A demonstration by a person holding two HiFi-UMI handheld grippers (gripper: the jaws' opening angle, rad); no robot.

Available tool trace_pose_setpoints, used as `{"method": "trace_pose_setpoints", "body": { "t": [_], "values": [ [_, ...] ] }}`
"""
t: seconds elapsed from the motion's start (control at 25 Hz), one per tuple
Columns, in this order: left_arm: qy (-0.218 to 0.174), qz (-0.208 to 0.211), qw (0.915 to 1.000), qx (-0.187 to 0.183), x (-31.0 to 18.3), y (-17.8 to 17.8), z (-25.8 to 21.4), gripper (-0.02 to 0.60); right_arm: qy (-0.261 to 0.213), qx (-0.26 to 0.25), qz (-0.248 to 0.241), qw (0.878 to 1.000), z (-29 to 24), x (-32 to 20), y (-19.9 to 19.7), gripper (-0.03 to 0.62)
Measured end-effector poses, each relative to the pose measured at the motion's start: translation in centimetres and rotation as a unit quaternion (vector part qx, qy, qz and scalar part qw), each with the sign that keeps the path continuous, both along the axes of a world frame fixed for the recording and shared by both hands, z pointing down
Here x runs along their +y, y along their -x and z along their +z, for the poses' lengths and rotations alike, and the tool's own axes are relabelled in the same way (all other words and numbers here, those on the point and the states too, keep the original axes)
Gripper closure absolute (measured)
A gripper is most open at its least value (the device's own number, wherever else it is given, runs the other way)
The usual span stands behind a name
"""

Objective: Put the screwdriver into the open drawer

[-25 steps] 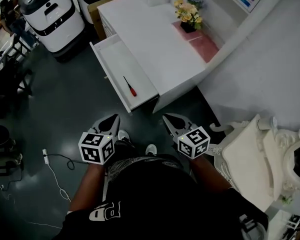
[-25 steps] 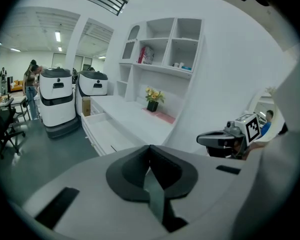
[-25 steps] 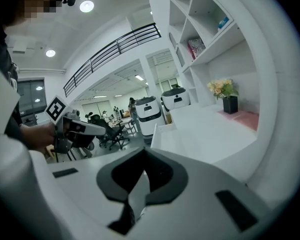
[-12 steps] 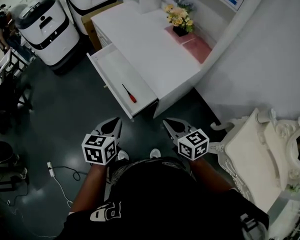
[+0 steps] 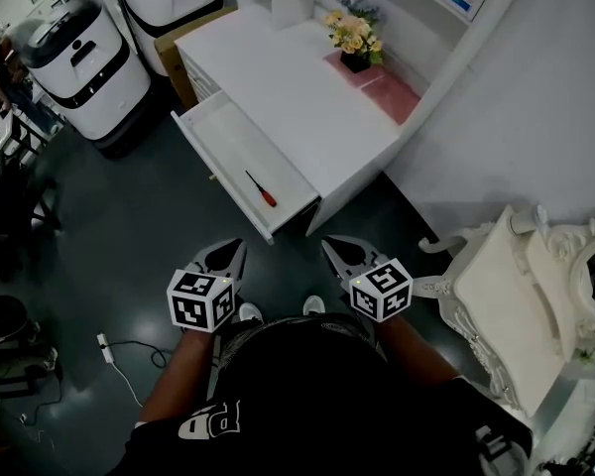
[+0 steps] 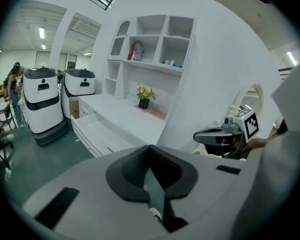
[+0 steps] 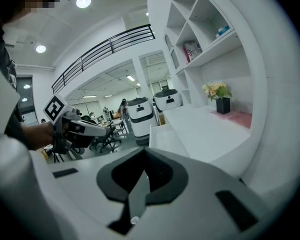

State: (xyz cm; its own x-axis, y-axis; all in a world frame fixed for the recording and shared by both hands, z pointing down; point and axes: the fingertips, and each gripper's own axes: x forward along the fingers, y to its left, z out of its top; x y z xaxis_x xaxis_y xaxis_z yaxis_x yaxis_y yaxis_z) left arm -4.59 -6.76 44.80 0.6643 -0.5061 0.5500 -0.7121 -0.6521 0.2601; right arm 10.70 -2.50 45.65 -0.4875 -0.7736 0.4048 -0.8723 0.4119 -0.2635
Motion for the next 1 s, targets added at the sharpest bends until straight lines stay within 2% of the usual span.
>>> {"method": "trace_pose_setpoints", "body": {
  "t": [0.24, 1.0],
  "values": [
    [0.008, 0.015, 0.9999, 0.001, 0.1, 0.6, 0.4, 0.566, 0.012, -0.019, 0.011, 1.000, 0.3, -0.5, 1.0, 0.585],
    [0.009, 0.014, 0.9998, 0.009, -0.8, 1.2, 0.5, 0.566, 0.017, -0.010, 0.010, 1.000, 0.3, -1.3, 1.9, 0.585]
  ]
}}
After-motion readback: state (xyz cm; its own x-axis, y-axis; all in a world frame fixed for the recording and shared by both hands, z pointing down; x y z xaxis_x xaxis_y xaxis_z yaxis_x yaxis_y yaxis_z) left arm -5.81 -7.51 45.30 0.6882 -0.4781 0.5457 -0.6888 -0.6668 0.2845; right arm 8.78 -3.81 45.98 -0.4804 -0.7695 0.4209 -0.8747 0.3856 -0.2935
